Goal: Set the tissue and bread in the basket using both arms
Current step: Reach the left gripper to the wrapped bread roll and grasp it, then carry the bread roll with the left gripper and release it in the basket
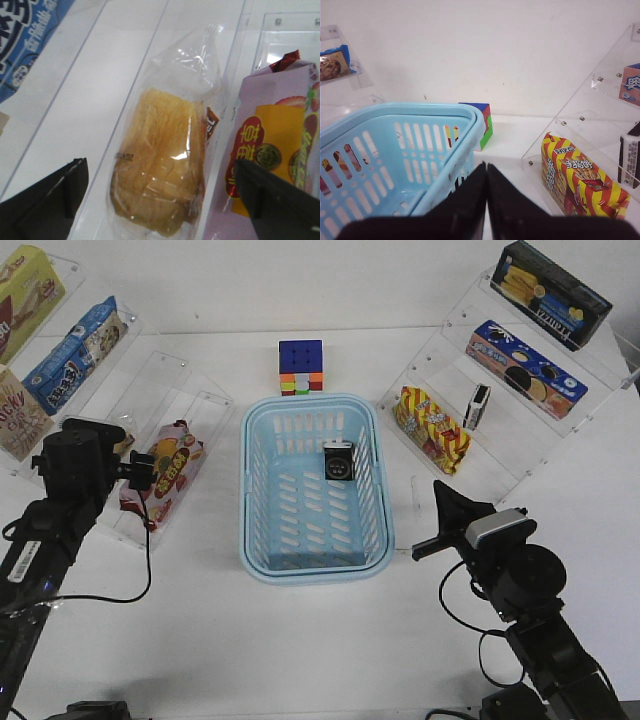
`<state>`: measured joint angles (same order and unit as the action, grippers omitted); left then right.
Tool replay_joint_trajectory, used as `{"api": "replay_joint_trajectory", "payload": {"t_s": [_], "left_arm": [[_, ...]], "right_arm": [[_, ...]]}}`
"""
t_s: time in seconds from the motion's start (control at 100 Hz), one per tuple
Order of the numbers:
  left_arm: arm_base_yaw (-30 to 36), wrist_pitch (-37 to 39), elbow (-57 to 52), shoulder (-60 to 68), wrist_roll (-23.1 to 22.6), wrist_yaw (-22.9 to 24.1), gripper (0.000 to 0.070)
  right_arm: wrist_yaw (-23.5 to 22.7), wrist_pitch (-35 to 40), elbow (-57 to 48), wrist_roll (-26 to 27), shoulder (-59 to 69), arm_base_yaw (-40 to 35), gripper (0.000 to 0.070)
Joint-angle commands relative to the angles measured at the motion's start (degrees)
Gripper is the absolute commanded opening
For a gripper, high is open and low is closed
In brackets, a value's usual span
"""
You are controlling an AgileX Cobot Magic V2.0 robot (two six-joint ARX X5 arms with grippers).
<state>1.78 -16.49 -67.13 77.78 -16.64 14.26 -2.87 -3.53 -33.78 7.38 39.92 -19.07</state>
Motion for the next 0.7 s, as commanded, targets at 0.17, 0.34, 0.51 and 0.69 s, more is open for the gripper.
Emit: {"api": "replay_joint_trajectory", "payload": {"t_s": [0.17, 0.34, 0.51, 0.69], "left_arm": [[-0.2, 1.6, -1.0, 3.1, -0.9, 1.8, 0.0019], [0.3, -1.7, -4.6, 2.1, 0.5, 1.7, 0.0], [3.4, -1.3, -9.9, -2.9, 4.7, -8.5, 0.0], [10.6, 0.7, -12.4, -5.6, 13.2, -27.6, 0.0]], "right_arm": [[-0.1, -0.7, -0.8, 0.8, 0.2, -0.3, 0.0001], [-0.1, -0.7, -0.8, 0.8, 0.2, -0.3, 0.0001], [-0.1, -0.7, -0.8, 0.8, 0.2, -0.3, 0.0001], [-0.1, -0.7, -0.8, 0.8, 0.2, -0.3, 0.0001]]}}
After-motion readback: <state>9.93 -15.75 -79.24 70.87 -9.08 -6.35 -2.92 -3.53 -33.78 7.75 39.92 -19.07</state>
